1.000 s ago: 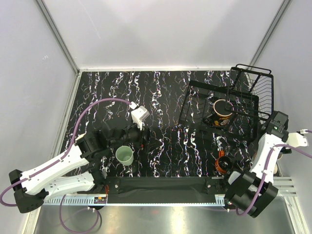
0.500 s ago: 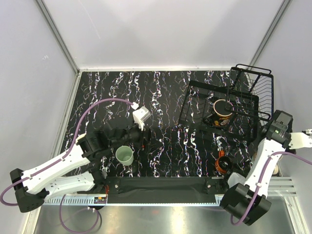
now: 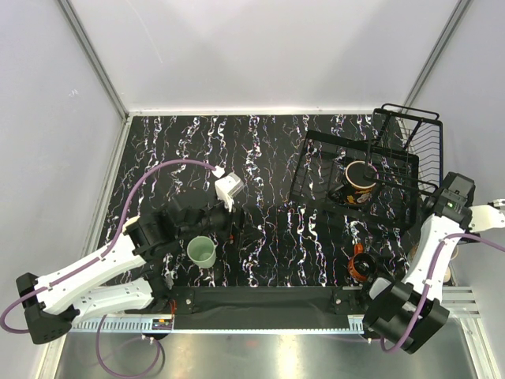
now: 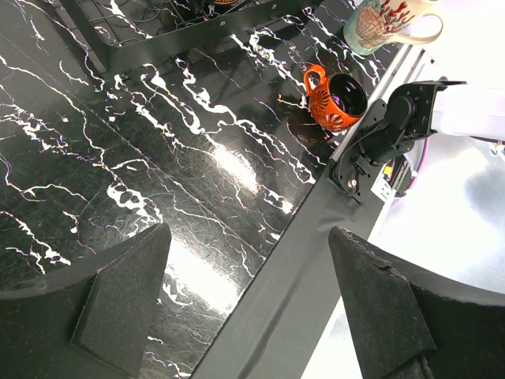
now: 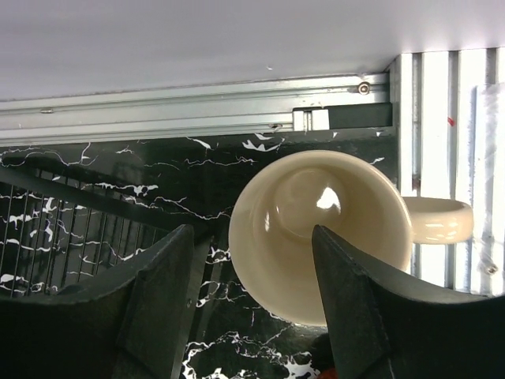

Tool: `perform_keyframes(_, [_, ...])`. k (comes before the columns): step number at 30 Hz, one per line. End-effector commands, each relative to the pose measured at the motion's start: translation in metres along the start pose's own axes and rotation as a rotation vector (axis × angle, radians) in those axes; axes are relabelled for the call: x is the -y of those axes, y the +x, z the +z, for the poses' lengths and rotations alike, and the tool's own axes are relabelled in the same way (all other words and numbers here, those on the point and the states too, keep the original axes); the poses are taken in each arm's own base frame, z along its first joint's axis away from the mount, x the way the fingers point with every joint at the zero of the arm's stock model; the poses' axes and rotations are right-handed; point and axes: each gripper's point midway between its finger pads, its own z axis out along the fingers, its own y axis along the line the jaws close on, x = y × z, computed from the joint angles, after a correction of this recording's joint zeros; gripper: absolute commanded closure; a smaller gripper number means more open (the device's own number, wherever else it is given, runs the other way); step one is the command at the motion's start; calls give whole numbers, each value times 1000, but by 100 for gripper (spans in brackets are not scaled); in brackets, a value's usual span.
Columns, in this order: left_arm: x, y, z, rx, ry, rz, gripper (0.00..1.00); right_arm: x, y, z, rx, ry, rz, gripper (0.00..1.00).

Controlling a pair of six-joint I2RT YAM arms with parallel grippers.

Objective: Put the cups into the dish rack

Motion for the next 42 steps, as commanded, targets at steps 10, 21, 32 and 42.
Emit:
perform_keyframes(10, [7, -15, 0, 40, 29, 20, 12, -8, 15, 21, 2, -36, 11, 31])
perform_keyframes(21, [5, -11, 3, 35, 26, 11, 12, 6, 30, 27, -8, -6, 21, 39])
perform_keyframes(32, [2, -6, 5, 23, 16, 9, 12, 21, 33, 29, 15, 39, 41, 61])
perform_keyframes(42, [3, -7, -1, 36, 15, -2, 11, 37, 30, 15, 10, 93, 56, 94])
